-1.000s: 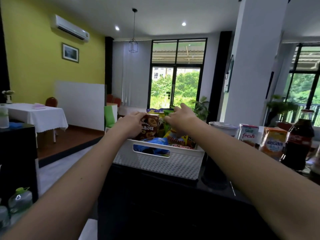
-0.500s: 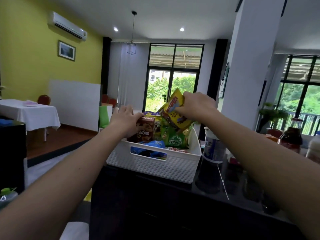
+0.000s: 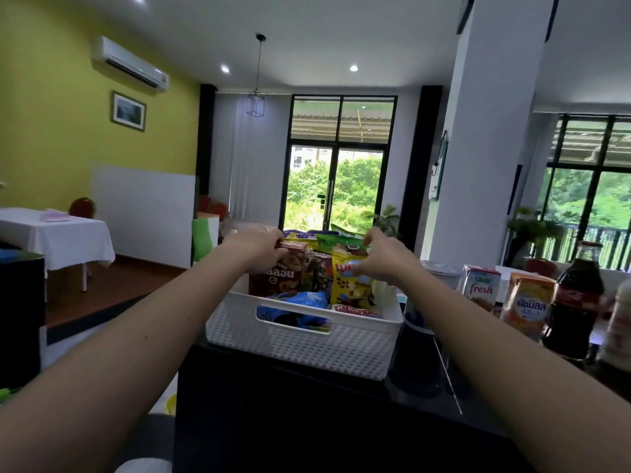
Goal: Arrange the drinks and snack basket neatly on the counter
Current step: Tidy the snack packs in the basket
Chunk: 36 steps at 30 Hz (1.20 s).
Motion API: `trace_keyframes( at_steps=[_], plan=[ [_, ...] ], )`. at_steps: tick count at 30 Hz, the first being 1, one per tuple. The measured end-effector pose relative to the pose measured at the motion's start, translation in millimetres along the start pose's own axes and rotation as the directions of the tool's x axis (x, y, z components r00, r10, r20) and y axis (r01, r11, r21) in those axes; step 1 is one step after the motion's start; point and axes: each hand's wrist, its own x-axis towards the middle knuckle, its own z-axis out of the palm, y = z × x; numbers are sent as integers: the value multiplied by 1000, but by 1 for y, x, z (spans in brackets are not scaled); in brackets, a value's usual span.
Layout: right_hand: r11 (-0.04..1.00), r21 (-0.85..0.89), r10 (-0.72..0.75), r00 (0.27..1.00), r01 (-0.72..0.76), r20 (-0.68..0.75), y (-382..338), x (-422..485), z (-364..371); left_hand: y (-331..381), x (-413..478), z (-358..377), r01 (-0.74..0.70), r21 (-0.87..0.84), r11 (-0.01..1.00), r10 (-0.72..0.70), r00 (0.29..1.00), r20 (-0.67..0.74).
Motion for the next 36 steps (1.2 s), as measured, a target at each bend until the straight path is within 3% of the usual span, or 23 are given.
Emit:
trace_keyframes(
  at_steps=[2, 5, 11, 15, 17, 19, 21, 24, 27, 29, 31, 34, 36],
  plan=[
    [944, -316, -83, 995, 94, 49, -3, 5, 1, 1, 7, -2, -1, -8, 1000, 1, 1000, 11],
    [910, -402, -60, 992, 100, 112, -9, 10, -1, 7, 20, -6, -12, -58, 998, 13, 1000, 19],
    [918, -283, -214, 948, 277, 234, -11, 15, 5, 18, 26, 9, -55, -111, 992, 60, 997, 47],
    [946, -132, -261, 938, 295, 228, -7, 17, -8, 18, 23, 20, -100, -91, 991, 83, 982, -168],
    [955, -18, -283, 923, 298, 260, -6, 20, -30, 19, 24, 14, -125, -175, 977, 82, 969, -235],
    [939, 25, -338, 903, 344, 266, -6, 19, -48, 19, 26, 9, -97, -234, 967, 46, 975, -216],
    [913, -56, -384, 898, 404, 213, -3, 20, -57, 14, 28, 15, -34, -217, 976, 4, 990, -139],
    [918, -134, -338, 913, 373, 226, 1, 18, -51, 3, 29, 30, 28, -258, 966, -56, 993, -103],
    [973, 40, -228, 912, 228, 340, 5, 14, -33, 2, 29, 32, 45, -288, 957, -76, 992, -98],
    [984, 105, -169, 942, 144, 289, 2, 15, -23, 4, 28, 32, 46, -268, 962, -75, 993, -96],
    [990, 61, -135, 962, 124, 238, -5, 12, -17, 4, 27, 33, 46, -272, 961, -76, 992, -102],
    [954, -159, -227, 957, 256, 180, -14, 9, -22, 2, 24, 34, 53, -279, 959, -84, 991, -103],
    [930, -161, -298, 934, 331, 198, -19, 8, -30, 2, 24, 34, 50, -272, 961, -83, 990, -110]
  ],
)
